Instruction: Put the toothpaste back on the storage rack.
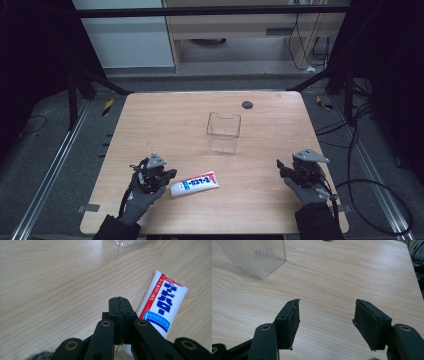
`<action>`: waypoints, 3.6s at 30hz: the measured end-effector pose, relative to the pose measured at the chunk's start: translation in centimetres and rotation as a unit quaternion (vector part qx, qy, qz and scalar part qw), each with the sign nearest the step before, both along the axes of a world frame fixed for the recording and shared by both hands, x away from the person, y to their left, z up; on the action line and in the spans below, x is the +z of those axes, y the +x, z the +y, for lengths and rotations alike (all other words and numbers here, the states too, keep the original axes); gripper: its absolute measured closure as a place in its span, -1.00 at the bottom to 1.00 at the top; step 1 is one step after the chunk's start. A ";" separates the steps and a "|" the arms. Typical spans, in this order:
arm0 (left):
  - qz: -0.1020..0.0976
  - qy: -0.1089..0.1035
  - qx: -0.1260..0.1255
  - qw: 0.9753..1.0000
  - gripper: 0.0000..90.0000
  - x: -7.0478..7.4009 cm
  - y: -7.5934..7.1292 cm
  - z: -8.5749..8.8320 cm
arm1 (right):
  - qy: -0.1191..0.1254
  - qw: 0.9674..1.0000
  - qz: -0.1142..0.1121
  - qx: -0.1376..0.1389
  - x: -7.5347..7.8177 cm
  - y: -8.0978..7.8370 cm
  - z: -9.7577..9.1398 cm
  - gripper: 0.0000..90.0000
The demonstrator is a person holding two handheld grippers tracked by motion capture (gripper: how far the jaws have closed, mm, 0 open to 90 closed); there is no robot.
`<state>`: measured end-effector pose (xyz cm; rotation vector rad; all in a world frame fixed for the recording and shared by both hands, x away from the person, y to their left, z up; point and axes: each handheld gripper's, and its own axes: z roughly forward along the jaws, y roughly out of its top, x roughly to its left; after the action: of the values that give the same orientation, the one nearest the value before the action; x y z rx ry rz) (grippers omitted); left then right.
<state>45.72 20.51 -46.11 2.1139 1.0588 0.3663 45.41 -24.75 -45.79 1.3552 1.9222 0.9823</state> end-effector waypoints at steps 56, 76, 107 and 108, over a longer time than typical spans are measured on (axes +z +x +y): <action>0.044 0.019 -0.056 0.997 0.97 -0.5 -2.1 -0.9 | -0.003 1.000 0.003 -0.005 -0.1 0.0 -0.4 -0.20; -0.002 -0.004 -0.041 0.999 0.26 4.6 -0.8 -0.3 | 0.004 1.000 -0.002 -0.012 0.1 0.0 -1.0 -0.20; 0.039 0.064 -0.111 0.991 -0.21 6.0 1.8 -5.9 | 0.007 1.000 0.003 -0.023 0.1 0.2 -1.6 -0.22; 0.040 0.068 -0.112 0.991 -0.21 5.8 1.8 -6.1 | 0.007 1.000 0.004 -0.023 0.1 0.2 -1.6 -0.22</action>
<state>47.50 14.37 -40.29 2.3585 0.8482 0.2517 45.63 -26.34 -45.65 1.4070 1.8838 0.9710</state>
